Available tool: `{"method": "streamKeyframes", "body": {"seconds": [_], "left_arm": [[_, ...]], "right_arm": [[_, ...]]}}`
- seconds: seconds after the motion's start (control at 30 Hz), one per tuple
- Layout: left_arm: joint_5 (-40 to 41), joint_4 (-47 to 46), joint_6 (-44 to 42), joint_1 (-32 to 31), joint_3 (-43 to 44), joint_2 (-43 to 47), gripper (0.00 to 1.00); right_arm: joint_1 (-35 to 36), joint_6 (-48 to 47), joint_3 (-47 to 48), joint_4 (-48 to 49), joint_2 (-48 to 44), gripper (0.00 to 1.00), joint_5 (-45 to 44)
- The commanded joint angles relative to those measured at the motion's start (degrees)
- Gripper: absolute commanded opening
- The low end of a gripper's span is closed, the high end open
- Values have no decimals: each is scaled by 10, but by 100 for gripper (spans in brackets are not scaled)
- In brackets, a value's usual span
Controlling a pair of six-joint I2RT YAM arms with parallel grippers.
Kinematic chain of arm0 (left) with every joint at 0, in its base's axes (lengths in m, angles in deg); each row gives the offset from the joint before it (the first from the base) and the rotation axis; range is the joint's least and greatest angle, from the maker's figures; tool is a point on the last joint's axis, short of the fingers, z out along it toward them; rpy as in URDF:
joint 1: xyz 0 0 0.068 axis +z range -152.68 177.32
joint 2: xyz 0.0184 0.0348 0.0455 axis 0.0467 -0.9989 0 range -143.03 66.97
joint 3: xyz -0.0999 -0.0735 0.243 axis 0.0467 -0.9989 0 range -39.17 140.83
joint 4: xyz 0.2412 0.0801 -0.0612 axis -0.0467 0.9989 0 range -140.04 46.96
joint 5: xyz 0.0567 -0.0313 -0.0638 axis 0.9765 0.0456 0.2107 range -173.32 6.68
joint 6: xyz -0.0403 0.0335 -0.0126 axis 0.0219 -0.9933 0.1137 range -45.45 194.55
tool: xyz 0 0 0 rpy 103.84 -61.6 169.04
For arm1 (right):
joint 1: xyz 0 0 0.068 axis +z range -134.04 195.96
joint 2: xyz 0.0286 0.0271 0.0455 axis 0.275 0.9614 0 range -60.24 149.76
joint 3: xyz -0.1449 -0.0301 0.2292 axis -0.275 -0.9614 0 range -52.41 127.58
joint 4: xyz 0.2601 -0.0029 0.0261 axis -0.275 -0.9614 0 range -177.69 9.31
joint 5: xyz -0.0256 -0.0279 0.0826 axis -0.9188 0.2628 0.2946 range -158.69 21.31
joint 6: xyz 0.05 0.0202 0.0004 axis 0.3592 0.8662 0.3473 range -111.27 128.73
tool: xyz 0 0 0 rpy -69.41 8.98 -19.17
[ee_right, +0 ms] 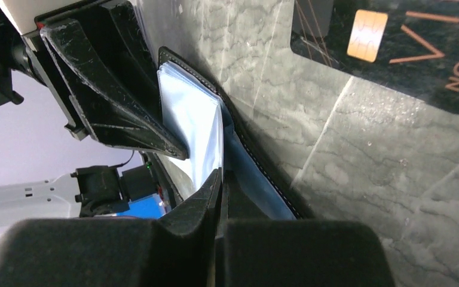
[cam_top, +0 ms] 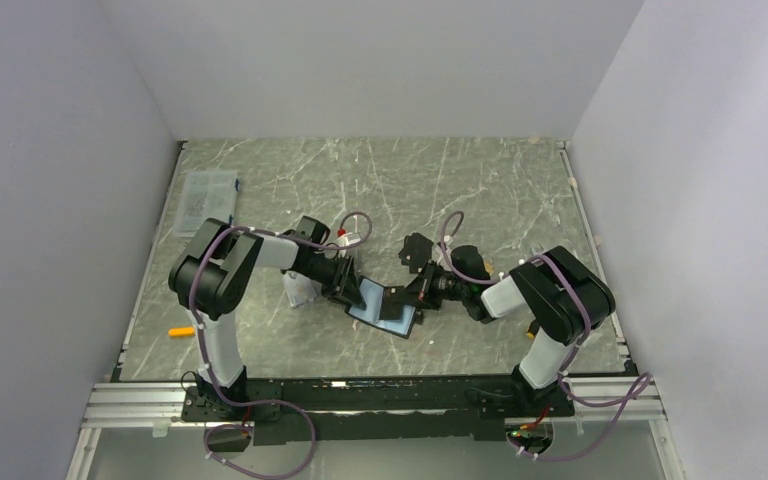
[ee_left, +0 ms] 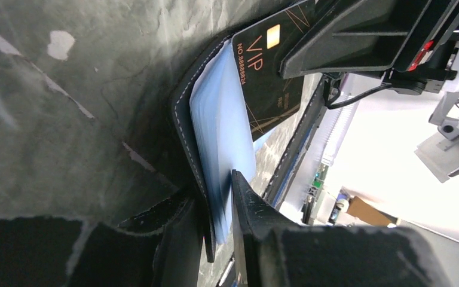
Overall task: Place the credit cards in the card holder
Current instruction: Move the card holder to the center of the board, then insert the credit card into the card holder.
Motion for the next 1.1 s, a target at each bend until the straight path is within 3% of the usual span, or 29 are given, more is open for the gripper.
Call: {"method": "streamKeyframes", "body": {"seconds": [0.0,0.13,0.23,0.37,0.43,0.57,0.8,1.07], "left_arm": [[-7,-24,1,-5,0,-22,28],[-19,-47,13,-5,-2,-24,29],[-12,-13,-8,10,8,-30,31],[8,53,-60,38,21,-29,60],[9,68,-79,52,24,-24,61],[14,59,-79,62,17,-10,52],[28,35,-71,61,8,-19,20],[43,39,-77,60,7,-17,16]], "right_arm": [[2,-28,17,-51,-3,0,-38],[4,-21,23,-37,15,0,-29],[4,-12,23,-18,28,0,-15],[7,-10,17,-12,27,0,-15],[7,-11,14,-13,26,0,-16],[9,-4,5,1,29,0,-12],[14,6,-12,7,19,0,7],[15,5,-28,17,9,0,46]]}}
